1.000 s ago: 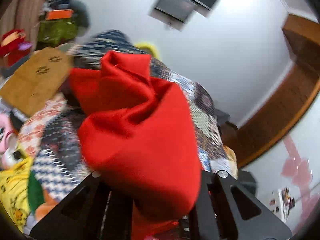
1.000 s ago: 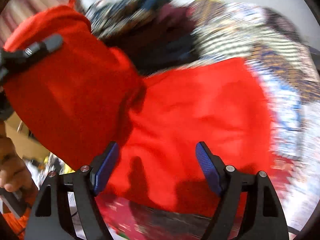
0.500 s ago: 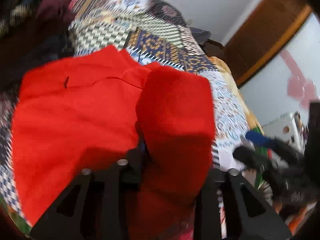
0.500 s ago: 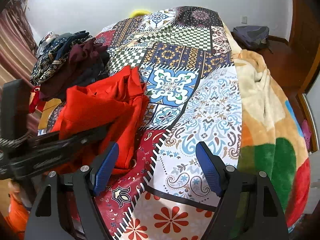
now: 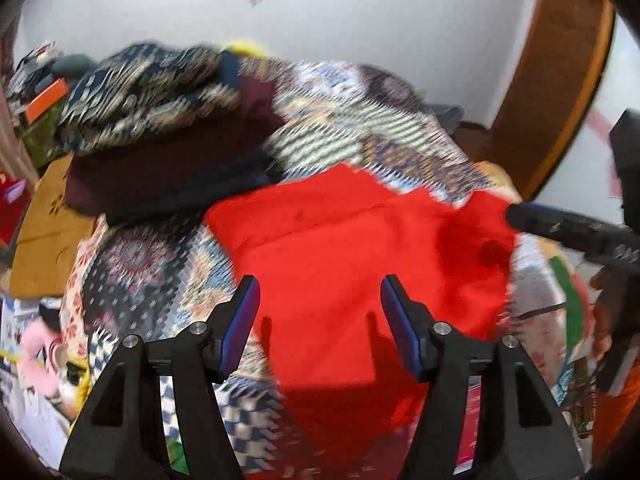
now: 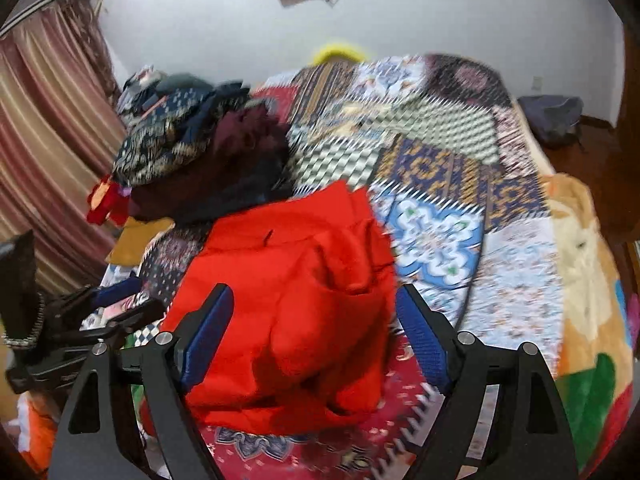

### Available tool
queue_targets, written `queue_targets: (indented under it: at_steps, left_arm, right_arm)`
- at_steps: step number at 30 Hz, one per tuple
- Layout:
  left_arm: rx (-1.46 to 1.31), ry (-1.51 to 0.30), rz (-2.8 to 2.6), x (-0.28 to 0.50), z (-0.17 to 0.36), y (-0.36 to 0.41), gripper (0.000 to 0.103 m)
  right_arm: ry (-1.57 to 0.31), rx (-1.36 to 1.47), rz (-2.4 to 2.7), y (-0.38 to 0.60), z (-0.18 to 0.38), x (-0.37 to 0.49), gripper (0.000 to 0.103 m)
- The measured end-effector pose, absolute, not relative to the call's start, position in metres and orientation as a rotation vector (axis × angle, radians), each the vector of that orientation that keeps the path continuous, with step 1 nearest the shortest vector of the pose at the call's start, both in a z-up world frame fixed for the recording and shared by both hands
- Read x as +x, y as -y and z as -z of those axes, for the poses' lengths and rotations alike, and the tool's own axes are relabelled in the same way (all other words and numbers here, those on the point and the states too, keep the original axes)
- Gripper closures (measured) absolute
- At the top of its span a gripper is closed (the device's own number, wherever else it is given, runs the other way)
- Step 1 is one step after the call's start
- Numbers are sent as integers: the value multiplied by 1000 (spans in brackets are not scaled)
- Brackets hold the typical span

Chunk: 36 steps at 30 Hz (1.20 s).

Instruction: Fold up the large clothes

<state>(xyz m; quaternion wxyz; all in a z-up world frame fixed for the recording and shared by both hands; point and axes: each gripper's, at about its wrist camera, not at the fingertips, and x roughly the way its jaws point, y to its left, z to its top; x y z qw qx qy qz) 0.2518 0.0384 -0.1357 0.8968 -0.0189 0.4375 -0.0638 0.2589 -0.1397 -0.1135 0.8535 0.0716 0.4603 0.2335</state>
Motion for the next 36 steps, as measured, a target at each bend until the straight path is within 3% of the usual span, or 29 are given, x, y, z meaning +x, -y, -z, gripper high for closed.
queue_targets:
  at_steps: [4,8,15,26,36]
  left_arm:
    - [-71,-1009,159,252,178,-50,40]
    - [-66,-976,143,238,197,-50,34]
    - [-115,-953,130,218,202,-55,29]
    - [-84,-941,49,235,171,-74,28]
    - [-364,-1086,146,284,203,-107,27]
  right_arm:
    - [-1081,123,-439,141,146,262,23]
    - [-1172,112,-412,164,178,253,22]
    - [-1125,-27,-447,160,169,236,22]
    - [-1133,43,-483,154,136,265,22]
    - [-1242,189,-572,138,154,314,22]
